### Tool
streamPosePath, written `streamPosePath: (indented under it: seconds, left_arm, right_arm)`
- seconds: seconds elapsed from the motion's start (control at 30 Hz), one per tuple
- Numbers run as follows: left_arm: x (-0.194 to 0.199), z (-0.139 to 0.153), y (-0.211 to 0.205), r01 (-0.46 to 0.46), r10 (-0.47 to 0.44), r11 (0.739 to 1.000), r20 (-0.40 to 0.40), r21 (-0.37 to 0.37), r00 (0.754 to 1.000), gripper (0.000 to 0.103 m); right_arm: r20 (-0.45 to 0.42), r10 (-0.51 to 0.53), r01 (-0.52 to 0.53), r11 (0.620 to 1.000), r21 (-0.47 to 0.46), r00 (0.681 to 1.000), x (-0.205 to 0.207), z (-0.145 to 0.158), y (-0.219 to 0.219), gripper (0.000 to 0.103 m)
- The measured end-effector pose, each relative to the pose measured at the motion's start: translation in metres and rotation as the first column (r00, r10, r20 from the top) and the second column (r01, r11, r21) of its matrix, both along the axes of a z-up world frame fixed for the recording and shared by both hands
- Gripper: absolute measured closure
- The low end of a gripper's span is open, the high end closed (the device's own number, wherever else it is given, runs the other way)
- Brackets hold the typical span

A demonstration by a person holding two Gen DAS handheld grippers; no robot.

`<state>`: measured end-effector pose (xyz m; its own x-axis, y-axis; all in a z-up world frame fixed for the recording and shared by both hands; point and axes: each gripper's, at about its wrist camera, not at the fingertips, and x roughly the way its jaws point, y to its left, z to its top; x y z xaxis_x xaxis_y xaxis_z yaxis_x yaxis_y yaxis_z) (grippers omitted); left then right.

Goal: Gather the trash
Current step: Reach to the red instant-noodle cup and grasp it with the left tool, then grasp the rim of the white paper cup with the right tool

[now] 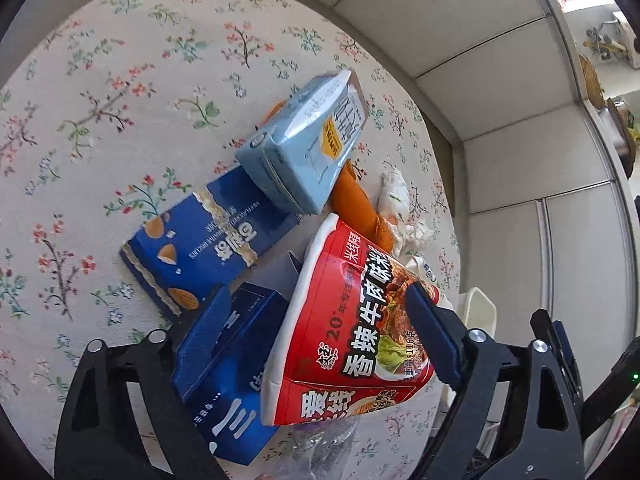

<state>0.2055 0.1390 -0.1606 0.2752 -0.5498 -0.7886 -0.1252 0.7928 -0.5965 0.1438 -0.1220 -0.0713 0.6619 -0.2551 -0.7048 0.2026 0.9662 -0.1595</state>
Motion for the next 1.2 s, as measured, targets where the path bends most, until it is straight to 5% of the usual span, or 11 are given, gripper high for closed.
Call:
streamPosePath:
  seconds: [0.07,0.2,0.37,0.47,0.53,0.6,0.67,0.73,0.87,0.93,1.2]
  left_arm:
    - [0.000,-0.007,0.001,-0.001,0.000,0.998,-0.018,-0.068,1.000,0.031]
    - [-0.005,0.003,0.001,0.018,-0.015,0.990,0.016,-0.143,1.000,0.072]
    - [-0.013,0.002,-0.022,0.131,-0.139,0.939,-0.002,-0.317,0.990,0.080]
    - [-0.017,0.006,-0.036,0.145,-0.148,0.957,0.010,-0.250,0.989,0.077]
    - [-0.015,0.002,-0.044,0.146,-0.153,0.952,-0.003,-0.270,0.988,0.053]
    - [-0.014,0.000,-0.046,0.114,-0.121,0.950,-0.005,-0.291,0.993,0.044]
    - [-0.013,0.002,-0.050,0.116,-0.120,0.962,-0.001,-0.249,0.993,0.051]
    - [-0.014,0.003,-0.055,0.126,-0.131,0.973,-0.013,-0.195,0.991,0.079]
    - [-0.019,0.008,-0.062,0.146,-0.145,0.971,0.019,-0.191,0.989,0.086]
    - [-0.022,0.020,-0.063,0.154,-0.144,0.967,0.061,-0.201,0.988,0.098]
    - [-0.033,0.063,-0.052,0.132,-0.094,0.977,0.222,-0.165,0.971,0.098]
  right_arm:
    - [-0.007,0.003,-0.003,1.000,-0.004,1.000,0.001,-0.002,-0.001,0.007]
    - [-0.048,0.006,-0.005,1.000,0.021,0.999,0.005,-0.010,-0.006,0.007]
    - [-0.120,-0.008,0.017,0.997,0.075,0.993,0.009,-0.027,-0.016,0.007]
    - [-0.130,-0.029,0.042,0.995,0.096,0.991,0.009,-0.030,-0.023,0.007]
    - [-0.125,-0.045,0.059,0.992,0.110,0.991,0.008,-0.028,-0.028,0.007]
    - [-0.117,-0.056,0.069,0.991,0.113,0.992,0.005,-0.026,-0.032,0.007]
    - [-0.112,-0.060,0.072,0.991,0.109,0.992,0.004,-0.025,-0.035,0.007]
    - [-0.116,-0.059,0.071,0.992,0.103,0.991,0.002,-0.025,-0.038,0.007]
    - [-0.125,-0.056,0.069,0.993,0.099,0.991,0.002,-0.027,-0.041,0.007]
    - [-0.120,-0.055,0.067,0.992,0.103,0.991,0.002,-0.025,-0.042,0.007]
    - [-0.227,-0.018,0.080,0.960,0.268,0.974,0.009,-0.047,-0.047,0.007]
